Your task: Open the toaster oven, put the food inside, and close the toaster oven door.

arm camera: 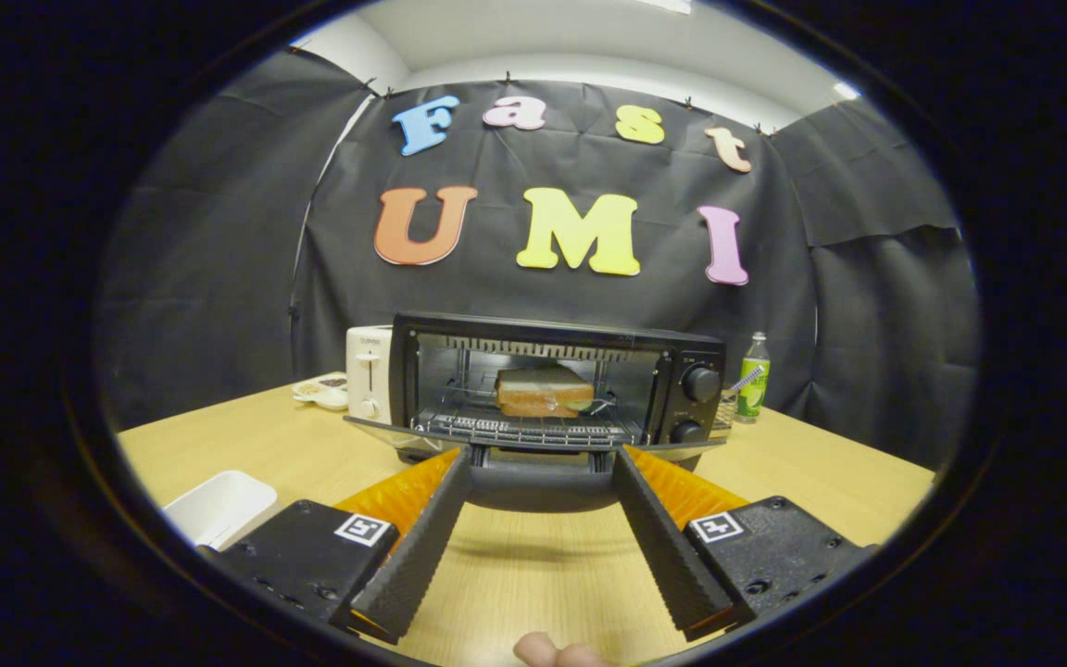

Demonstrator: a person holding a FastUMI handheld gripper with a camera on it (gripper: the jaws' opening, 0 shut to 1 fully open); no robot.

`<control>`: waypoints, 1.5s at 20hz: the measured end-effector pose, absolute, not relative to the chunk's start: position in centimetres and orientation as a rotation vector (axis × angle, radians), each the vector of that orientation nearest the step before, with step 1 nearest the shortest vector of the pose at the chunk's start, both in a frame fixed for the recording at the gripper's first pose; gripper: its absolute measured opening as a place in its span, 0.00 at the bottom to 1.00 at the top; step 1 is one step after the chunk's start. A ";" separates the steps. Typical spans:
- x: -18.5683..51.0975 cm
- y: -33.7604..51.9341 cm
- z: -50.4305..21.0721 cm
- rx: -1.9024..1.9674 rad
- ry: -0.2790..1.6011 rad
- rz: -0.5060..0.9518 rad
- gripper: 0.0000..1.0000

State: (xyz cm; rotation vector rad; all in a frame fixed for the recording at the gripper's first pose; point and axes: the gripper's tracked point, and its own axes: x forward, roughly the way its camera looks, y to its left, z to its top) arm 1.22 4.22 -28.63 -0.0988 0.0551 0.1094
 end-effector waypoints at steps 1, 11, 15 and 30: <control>1.4 4.2 -28.4 -0.090 0.056 0.107 1.00; 4.7 4.1 -24.4 -0.047 0.066 0.130 1.00; 5.1 4.3 -21.8 -0.031 0.092 0.125 1.00; -6.9 1.2 -9.7 0.017 0.061 0.058 1.00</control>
